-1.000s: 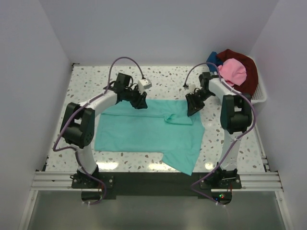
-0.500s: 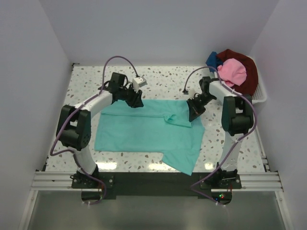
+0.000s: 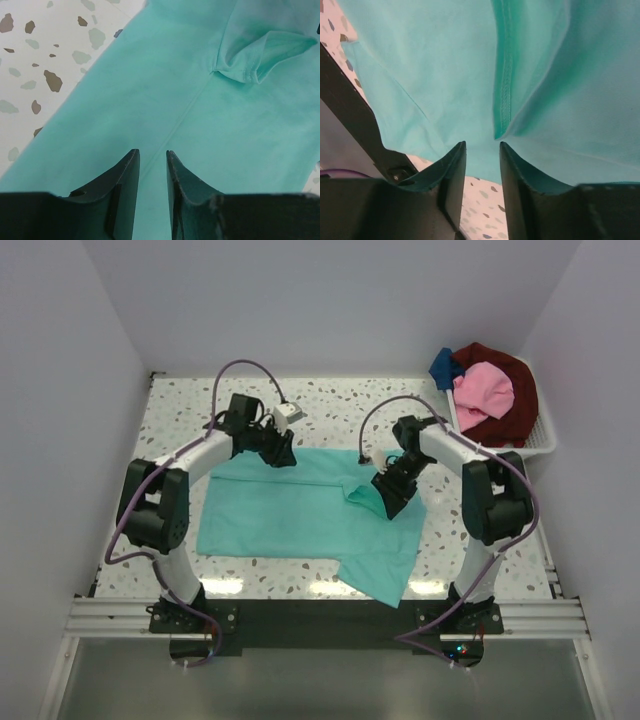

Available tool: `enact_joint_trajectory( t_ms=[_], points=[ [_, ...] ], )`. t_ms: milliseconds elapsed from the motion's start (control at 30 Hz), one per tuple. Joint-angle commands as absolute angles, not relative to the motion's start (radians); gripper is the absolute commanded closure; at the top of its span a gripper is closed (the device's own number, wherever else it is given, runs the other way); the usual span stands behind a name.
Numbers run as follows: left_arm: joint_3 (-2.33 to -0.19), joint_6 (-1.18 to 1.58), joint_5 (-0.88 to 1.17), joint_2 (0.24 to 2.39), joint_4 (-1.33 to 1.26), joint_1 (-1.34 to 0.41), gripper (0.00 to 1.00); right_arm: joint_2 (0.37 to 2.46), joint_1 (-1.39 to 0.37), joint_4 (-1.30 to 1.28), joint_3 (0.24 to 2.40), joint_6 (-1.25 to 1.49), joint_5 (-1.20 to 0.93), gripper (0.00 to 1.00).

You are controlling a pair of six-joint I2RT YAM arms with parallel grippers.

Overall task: Fold and stack the t-shirts
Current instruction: Fold the tshirt

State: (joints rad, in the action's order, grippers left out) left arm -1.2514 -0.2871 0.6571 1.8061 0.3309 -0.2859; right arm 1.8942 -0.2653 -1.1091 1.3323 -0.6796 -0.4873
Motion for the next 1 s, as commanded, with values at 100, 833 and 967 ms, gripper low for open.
enact_joint_trajectory(
  t_ms=[100,833,967],
  points=[
    [-1.235,-0.279,0.667,1.772,0.33,-0.261,0.67,1.821,-0.261,-1.146,1.434,-0.741,-0.479,0.6],
    [-1.255,-0.241,0.678,1.787,0.365,-0.129,0.66,1.927,-0.425,-0.795,1.408,-0.393,-0.264,0.87],
    [-1.241,-0.258,0.681,1.775,0.374,-0.118,0.66,1.884,-0.463,-0.857,1.367,-0.437,-0.336,0.86]
  ],
)
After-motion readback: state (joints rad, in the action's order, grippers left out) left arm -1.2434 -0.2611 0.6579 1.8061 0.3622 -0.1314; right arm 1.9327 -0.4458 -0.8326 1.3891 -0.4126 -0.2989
